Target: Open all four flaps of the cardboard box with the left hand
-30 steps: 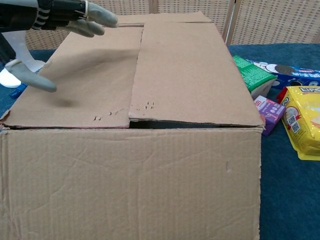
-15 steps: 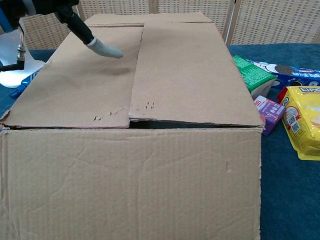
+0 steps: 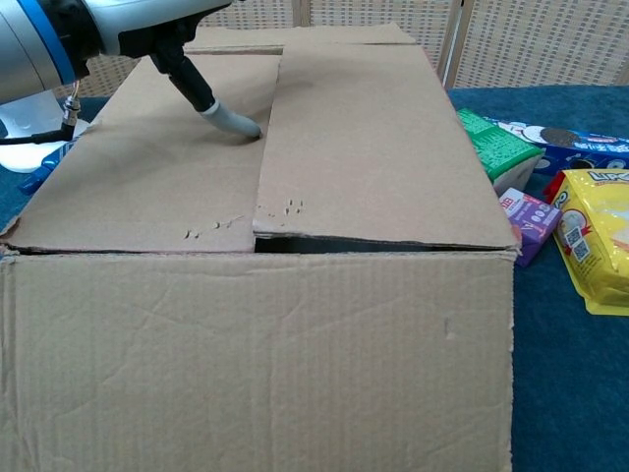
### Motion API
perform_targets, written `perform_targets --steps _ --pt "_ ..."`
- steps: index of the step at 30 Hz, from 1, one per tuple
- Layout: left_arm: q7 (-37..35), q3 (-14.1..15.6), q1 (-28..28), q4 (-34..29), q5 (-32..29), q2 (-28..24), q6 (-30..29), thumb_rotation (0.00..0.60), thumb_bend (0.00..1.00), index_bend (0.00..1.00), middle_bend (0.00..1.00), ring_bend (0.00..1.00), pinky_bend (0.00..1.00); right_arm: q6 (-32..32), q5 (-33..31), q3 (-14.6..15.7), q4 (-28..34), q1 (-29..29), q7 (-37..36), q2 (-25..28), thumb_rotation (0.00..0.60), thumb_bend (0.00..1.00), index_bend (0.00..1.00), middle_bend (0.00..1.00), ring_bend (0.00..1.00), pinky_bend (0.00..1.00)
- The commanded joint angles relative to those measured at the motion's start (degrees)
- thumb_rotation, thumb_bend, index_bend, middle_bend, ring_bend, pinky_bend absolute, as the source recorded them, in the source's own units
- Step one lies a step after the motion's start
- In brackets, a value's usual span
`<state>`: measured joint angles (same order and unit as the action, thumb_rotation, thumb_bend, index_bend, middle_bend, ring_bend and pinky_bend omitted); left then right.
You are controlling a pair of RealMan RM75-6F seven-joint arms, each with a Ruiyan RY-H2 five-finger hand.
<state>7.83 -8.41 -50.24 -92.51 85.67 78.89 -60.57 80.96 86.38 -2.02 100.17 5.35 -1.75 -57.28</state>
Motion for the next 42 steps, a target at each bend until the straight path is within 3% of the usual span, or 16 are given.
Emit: perform_targets --steps 1,12,18,28,42 --pt "0.68 -0.16 -0.28 0.59 -0.27 0.45 0.50 0.600 0.10 0.00 0.00 0.00 0.00 -0.15 -0.01 0.03 0.09 0.05 -0.28 0.14 0.600 0.00 0.00 0.00 0.00 0.00" --pt "5.57 -1.92 -1.26 3.74 -1.55 6.44 -0.49 0.600 0.10 0.00 0.00 0.00 0.00 -0.13 0.38 0.19 0.27 0.08 -0.41 0.33 0.600 0.00 0.00 0.00 0.00 0.00" --pt "5.37 -3.07 -1.74 6.21 0.91 9.63 -3.86 0.600 0.10 0.00 0.00 0.00 0.00 0.03 1.21 0.63 0.86 -0.04 -0.21 0.35 0.600 0.00 0.00 0.00 0.00 0.00" --pt "3.21 -4.98 -1.93 8.16 6.57 10.35 -10.69 0.600 0.10 0.00 0.00 0.00 0.00 0.07 1.25 0.65 1.10 -0.08 -1.44 0.99 0.600 0.00 0.00 0.00 0.00 0.00" --pt "8.34 -13.63 -9.76 9.71 2.96 16.22 -8.36 0.600 0.11 0.00 0.00 0.00 0.00 -0.66 0.97 0.74 1.30 0.17 -1.94 1.43 0.600 0.00 0.00 0.00 0.00 0.00"
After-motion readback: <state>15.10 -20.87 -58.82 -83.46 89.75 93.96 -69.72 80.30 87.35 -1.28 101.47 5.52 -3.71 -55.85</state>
